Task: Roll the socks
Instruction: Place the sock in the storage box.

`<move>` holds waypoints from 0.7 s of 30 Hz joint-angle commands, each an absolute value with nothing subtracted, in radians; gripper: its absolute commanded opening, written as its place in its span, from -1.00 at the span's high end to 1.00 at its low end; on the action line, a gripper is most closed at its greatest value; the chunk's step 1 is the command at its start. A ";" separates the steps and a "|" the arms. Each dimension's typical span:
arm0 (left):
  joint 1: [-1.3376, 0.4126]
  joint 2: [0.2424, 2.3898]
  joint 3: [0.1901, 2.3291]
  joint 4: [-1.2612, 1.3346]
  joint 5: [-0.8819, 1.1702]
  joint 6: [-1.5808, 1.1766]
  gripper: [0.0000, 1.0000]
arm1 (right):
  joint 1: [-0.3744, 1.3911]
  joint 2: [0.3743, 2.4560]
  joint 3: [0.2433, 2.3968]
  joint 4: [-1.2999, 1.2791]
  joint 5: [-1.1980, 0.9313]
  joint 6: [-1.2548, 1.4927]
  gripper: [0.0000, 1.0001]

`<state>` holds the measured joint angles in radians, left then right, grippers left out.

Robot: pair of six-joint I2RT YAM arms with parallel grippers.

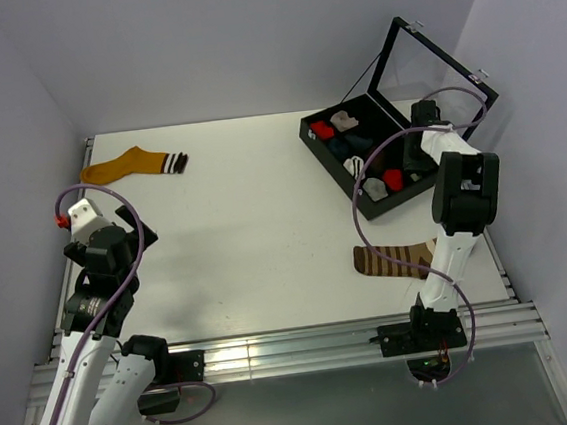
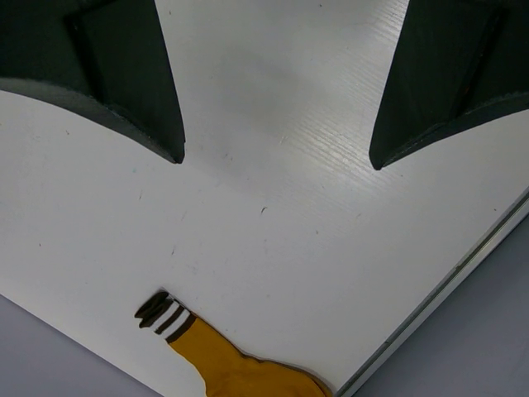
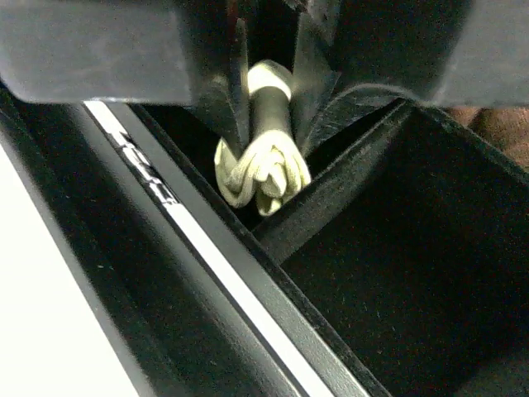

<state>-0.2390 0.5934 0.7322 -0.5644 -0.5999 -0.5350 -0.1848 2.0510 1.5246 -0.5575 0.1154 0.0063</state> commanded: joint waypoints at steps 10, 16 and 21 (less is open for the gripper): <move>-0.242 0.588 0.730 -0.532 -0.615 -0.518 -0.97 | -0.212 1.858 1.543 -0.630 0.048 0.130 -0.11; -0.248 0.589 0.735 -0.531 -0.597 -0.525 -0.98 | -0.210 1.662 1.533 -0.643 0.035 0.207 -0.27; -0.258 0.612 0.819 -0.549 -0.581 -0.558 -0.99 | -0.212 1.424 1.578 -0.647 0.047 0.250 -0.40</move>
